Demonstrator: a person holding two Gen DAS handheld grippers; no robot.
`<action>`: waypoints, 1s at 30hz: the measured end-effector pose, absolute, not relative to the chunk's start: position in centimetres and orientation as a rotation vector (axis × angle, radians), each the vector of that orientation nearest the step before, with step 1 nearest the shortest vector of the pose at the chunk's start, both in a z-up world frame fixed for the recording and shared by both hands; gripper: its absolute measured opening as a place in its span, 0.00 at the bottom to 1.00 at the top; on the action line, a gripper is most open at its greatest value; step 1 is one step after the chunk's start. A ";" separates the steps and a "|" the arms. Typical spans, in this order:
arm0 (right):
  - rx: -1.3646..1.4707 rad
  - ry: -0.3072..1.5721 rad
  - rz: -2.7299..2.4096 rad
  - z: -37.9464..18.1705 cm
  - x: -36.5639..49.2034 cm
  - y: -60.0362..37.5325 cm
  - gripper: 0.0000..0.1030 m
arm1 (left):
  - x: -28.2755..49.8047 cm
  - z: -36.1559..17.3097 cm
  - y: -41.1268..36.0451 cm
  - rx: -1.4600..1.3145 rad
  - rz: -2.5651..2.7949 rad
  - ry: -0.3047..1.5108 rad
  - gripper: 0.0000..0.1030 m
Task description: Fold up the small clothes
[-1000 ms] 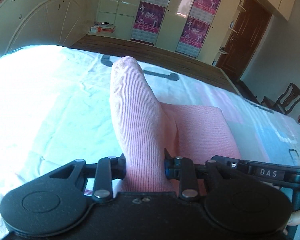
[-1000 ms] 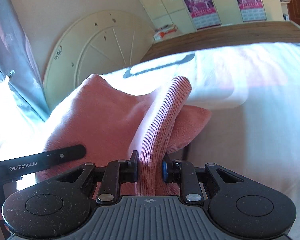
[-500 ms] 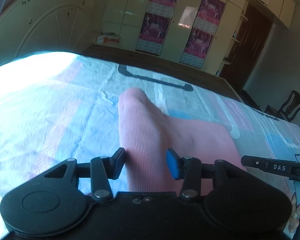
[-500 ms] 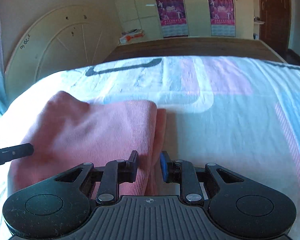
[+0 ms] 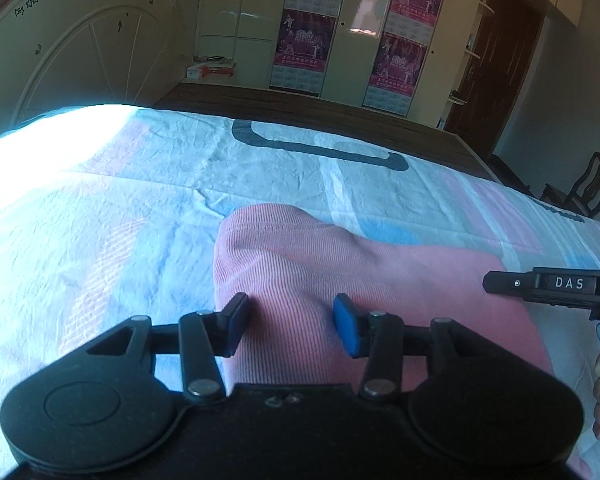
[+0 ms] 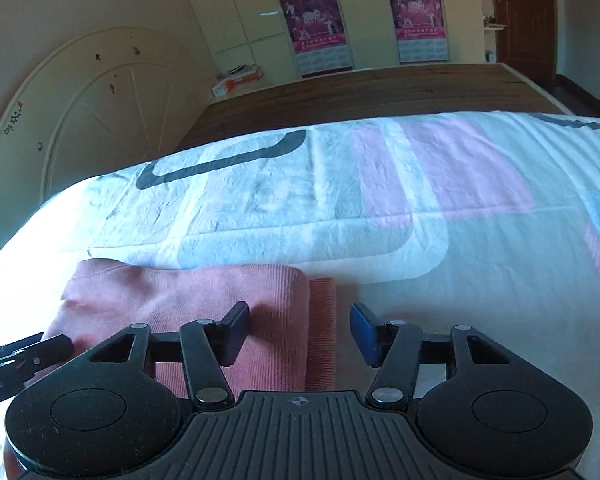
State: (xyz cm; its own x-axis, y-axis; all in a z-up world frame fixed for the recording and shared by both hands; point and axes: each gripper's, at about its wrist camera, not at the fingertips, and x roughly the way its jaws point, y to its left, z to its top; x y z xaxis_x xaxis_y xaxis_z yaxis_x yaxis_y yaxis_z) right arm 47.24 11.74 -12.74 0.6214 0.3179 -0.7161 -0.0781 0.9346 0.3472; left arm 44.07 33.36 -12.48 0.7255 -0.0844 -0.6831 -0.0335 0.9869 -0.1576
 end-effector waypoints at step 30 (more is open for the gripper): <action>-0.008 0.844 0.327 -11.4 33.1 13.3 0.16 | 34.3 -10.8 28.7 -0.059 0.001 0.802 0.75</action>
State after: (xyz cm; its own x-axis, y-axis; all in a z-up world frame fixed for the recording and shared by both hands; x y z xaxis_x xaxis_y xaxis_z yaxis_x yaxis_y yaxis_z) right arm 33.13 13.32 -11.39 0.6175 0.2809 -0.7347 -0.2870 0.9501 0.1221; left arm 34.27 28.70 -10.83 0.6954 -0.0216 -0.7183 -0.0236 0.9983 -0.0528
